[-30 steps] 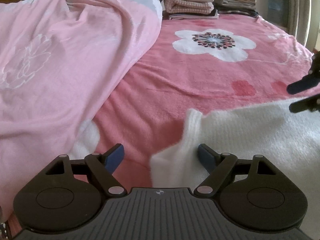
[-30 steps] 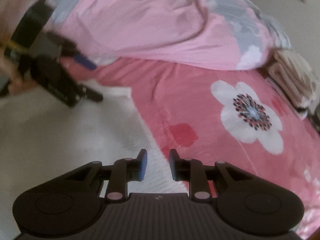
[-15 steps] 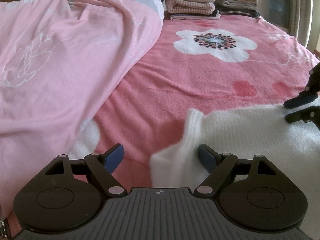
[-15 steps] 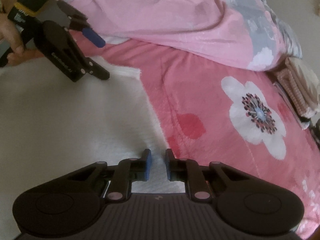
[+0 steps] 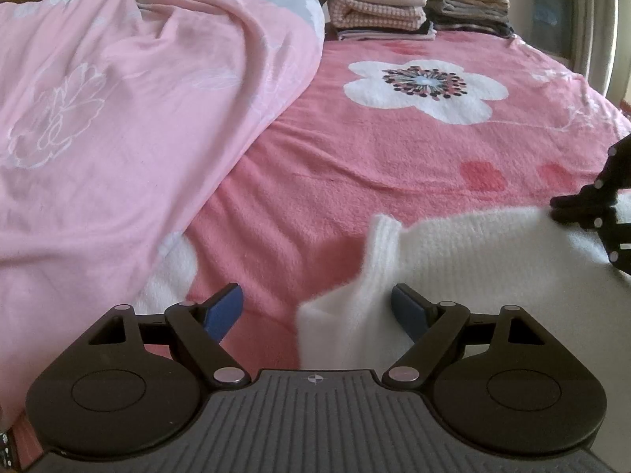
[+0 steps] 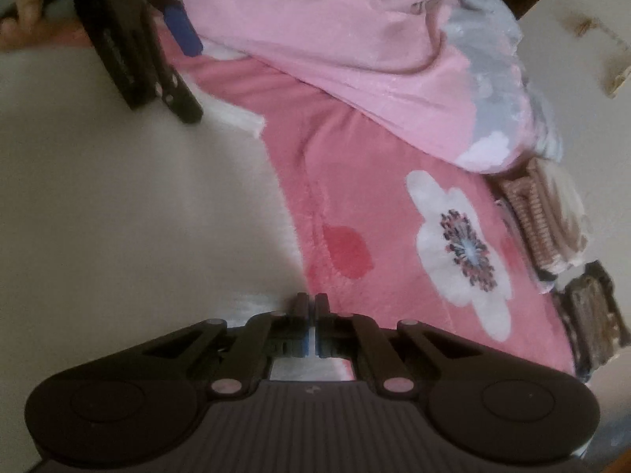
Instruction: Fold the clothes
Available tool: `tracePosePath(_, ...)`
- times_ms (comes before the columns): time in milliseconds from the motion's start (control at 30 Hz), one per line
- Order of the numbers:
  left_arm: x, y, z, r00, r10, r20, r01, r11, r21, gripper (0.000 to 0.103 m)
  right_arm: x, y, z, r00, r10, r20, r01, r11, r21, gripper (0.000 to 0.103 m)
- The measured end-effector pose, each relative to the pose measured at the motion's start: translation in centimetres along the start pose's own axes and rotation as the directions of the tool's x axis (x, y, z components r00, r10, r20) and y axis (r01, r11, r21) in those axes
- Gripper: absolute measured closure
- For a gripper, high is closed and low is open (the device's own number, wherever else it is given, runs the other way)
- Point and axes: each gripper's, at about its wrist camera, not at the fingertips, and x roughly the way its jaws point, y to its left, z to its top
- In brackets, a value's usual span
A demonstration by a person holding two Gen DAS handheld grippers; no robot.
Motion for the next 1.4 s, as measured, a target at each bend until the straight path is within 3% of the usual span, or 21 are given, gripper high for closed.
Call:
tracePosePath(100, 0.0, 0.1, 0.0, 1.000, -0.002, 0.000, 0.002, 1.000, -0.004, 0.019, -1.9, -3.8, -0.3, 1.000, 0.000, 0.011, -0.003, 0.982, 0.191, 0.086)
tracePosePath(233, 0.1, 0.2, 0.1, 1.000, -0.004, -0.005, 0.004, 1.000, -0.009, 0.018, -5.1, -10.0, -2.5, 0.999, -0.048, -0.019, 0.051, 0.897, 0.439, 0.085)
tracePosePath(333, 0.1, 0.2, 0.1, 1.000, -0.004, -0.006, 0.004, 1.000, -0.008, 0.018, -6.7, -11.8, -4.5, 0.999, -0.009, -0.041, 0.028, 0.863, 0.504, 0.084)
tracePosePath(467, 0.1, 0.1, 0.1, 1.000, 0.001, -0.005, -0.001, 1.000, -0.004, 0.018, -7.2, -9.5, -5.2, 0.995, 0.092, -0.035, -0.066, 0.887, 0.457, 0.084)
tracePosePath(667, 0.2, -0.1, 0.1, 1.000, 0.015, -0.003, -0.015, 1.000, 0.007, 0.017, -6.5, -5.5, -3.9, 0.993, 0.112, -0.023, -0.099, 0.947, 0.306, 0.084)
tracePosePath(800, 0.1, -0.2, 0.1, 1.000, 0.018, -0.002, -0.018, 1.000, 0.007, 0.017, -4.8, -3.9, -3.8, 0.991, 0.117, -0.071, -0.100, 0.974, 0.202, 0.085)
tracePosePath(867, 0.1, -0.2, 0.1, 1.000, 0.019, -0.001, -0.019, 1.000, 0.007, 0.017, -4.4, -3.5, -3.8, 0.989, 0.119, -0.084, -0.102, 0.978, 0.181, 0.096)
tracePosePath(933, 0.0, -0.2, 0.0, 1.000, 0.019, 0.000, -0.019, 1.000, 0.006, 0.017, -4.6, -3.3, -3.6, 0.992, 0.094, -0.079, -0.078, 0.981, 0.180, 0.103)
tracePosePath(1000, 0.1, -0.2, 0.1, 1.000, 0.019, 0.001, -0.019, 1.000, 0.005, 0.017, -4.6, -3.3, -3.6, 0.996, 0.040, -0.085, -0.025, 0.984, 0.174, 0.103)
tracePosePath(1100, 0.2, -0.1, 0.1, 1.000, 0.017, 0.000, -0.017, 1.000, 0.004, 0.016, -3.0, -3.9, -4.5, 0.986, -0.041, -0.160, 0.073, 0.977, 0.199, 0.103)
tracePosePath(1167, 0.2, 0.0, 0.1, 1.000, 0.013, 0.000, -0.013, 1.000, -0.004, 0.016, -2.8, -5.9, -5.4, 0.978, -0.052, -0.202, 0.116, 0.940, 0.320, 0.103)
tracePosePath(1233, 0.3, 0.1, 0.1, 1.000, 0.008, -0.001, -0.008, 1.000, -0.011, 0.015, -4.9, -9.0, -7.1, 0.979, -0.068, -0.190, 0.154, 0.860, 0.487, 0.102)
tracePosePath(1300, 0.3, 0.2, 0.0, 1.000, 0.001, -0.003, -0.001, 1.000, -0.021, 0.015, -7.3, -12.0, -9.1, 0.979, -0.086, -0.185, 0.186, 0.747, 0.638, 0.101)
tracePosePath(1400, 0.5, 0.3, 0.1, 1.000, -0.007, -0.010, 0.007, 0.999, -0.033, 0.014, -10.8, -15.2, -13.7, 0.987, -0.024, -0.157, 0.147, 0.513, 0.846, 0.088)
